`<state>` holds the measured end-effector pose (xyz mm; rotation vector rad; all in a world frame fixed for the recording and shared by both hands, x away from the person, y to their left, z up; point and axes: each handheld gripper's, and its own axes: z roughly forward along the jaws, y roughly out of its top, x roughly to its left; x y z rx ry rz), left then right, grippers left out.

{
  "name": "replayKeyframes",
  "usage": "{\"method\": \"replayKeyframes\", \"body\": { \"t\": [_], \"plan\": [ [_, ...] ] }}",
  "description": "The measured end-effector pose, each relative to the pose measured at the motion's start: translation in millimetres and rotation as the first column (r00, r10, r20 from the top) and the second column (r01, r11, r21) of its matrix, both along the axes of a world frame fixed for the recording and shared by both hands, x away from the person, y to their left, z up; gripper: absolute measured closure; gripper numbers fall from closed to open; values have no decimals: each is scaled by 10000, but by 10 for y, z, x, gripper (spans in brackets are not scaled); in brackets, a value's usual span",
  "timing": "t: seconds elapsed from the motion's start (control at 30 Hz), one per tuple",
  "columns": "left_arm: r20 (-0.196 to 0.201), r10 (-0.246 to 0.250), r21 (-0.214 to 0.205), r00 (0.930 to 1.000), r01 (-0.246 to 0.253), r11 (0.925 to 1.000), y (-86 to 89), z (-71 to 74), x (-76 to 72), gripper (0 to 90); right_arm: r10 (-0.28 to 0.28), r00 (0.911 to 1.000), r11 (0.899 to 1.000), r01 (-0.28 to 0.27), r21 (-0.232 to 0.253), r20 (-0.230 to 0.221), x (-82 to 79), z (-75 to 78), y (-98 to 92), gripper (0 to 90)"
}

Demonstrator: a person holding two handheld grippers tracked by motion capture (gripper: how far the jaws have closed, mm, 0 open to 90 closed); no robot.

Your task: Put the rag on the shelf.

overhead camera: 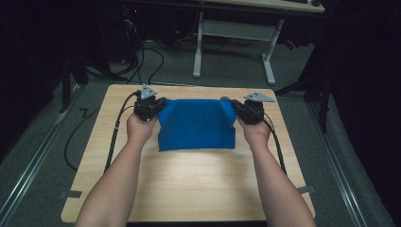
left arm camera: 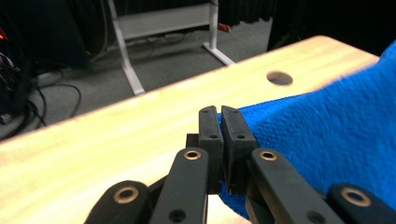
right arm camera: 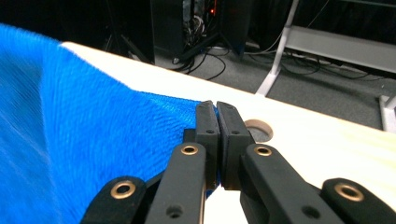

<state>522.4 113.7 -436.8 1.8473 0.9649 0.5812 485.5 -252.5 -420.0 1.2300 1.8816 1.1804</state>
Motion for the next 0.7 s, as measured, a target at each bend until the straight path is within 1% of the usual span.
{"method": "replayKeyframes", "body": {
  "t": [0.1, 0.17, 0.2, 0.37, 0.4, 0.5, 0.57, 0.7],
  "plan": [
    [-226, -68, -4, 9997, 68, 10000, 11, -100, -17, 879, 36, 9998, 10000, -37, -69, -175, 0, -89, 28, 891],
    [-475, -144, 14, 9988, 145, 9999, 15, -163, -23, 879, 36, 9996, 10000, -37, -44, -285, 5, -128, 37, 890],
    [-475, -172, 46, 9987, 175, 9998, 12, -191, -30, 879, 67, 9995, 10000, -68, -22, -297, 10, -142, 38, 890],
    [-598, -220, -168, 9980, 210, 9996, 25, -294, -51, 878, 81, 9990, 10000, -79, 33, -435, 12, -230, 60, 890],
    [-676, -233, -155, 9974, 223, 9996, 27, -314, -52, 878, 110, 9989, 9999, -109, 39, -448, 17, -254, 57, 890],
    [-791, -223, -52, 9966, 219, 9997, 24, -363, -59, 878, 48, 9977, 9999, -41, 102, -669, 18, -334, 50, 890],
    [-883, -224, -49, 9958, 221, 9997, 28, -400, -63, 878, 67, 9971, 10000, -64, 34, -755, 21, -381, 47, 889],
    [-1007, -216, -82, 9947, 208, 9997, 33, -458, -75, 877, 71, 9960, 10000, -66, 56, -888, 15, -423, 49, 889]
  ]
}}
